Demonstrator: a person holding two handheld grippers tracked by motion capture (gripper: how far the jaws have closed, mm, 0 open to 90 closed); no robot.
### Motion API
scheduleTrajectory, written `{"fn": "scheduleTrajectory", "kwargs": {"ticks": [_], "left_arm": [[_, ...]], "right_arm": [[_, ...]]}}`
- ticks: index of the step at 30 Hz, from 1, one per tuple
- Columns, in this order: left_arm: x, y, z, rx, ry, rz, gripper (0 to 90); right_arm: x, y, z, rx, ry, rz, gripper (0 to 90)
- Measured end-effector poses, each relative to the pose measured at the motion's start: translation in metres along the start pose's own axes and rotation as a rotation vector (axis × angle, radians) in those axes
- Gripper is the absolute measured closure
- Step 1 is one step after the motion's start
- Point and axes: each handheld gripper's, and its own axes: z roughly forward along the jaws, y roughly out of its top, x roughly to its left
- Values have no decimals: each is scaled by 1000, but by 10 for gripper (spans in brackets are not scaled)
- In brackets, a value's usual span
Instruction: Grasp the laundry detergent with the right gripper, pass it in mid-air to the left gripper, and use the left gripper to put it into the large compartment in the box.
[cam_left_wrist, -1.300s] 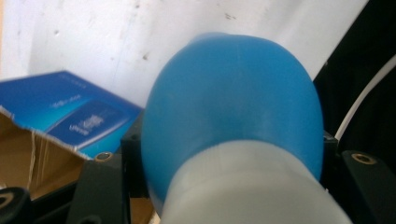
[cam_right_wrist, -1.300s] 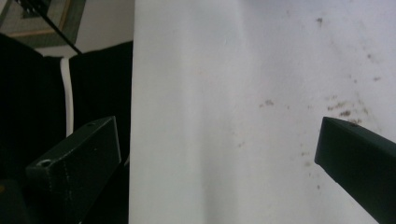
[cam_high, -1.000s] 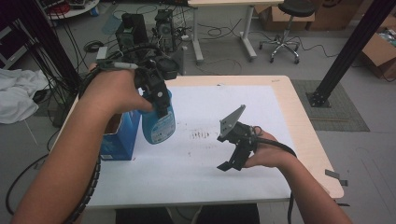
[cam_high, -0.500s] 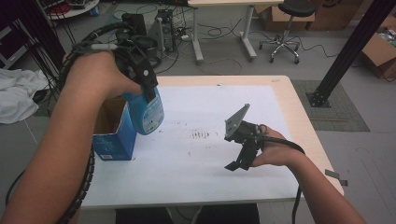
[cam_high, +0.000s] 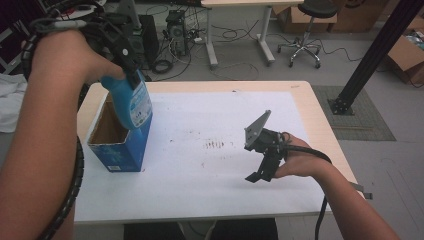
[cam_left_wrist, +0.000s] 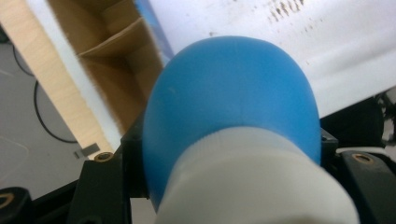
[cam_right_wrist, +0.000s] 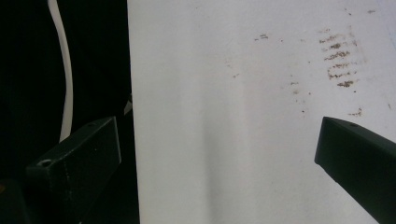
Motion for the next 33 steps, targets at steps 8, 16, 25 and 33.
{"fn": "scheduleTrajectory", "kwargs": {"ticks": [8, 16, 25, 33], "left_arm": [[27, -2, -2, -15, 14, -91, 386], [50, -2, 13, -7, 23, -182, 385], [68, 0, 51, 20, 46, -239, 385], [74, -2, 85, 35, 56, -255, 385]], "right_arm": [[0, 0, 3, -3, 10, 0, 0], [0, 0, 3, -11, 4, -5, 0], [0, -4, 3, -19, 1, -1, 0], [1, -5, 3, -30, -2, 2, 0]]}}
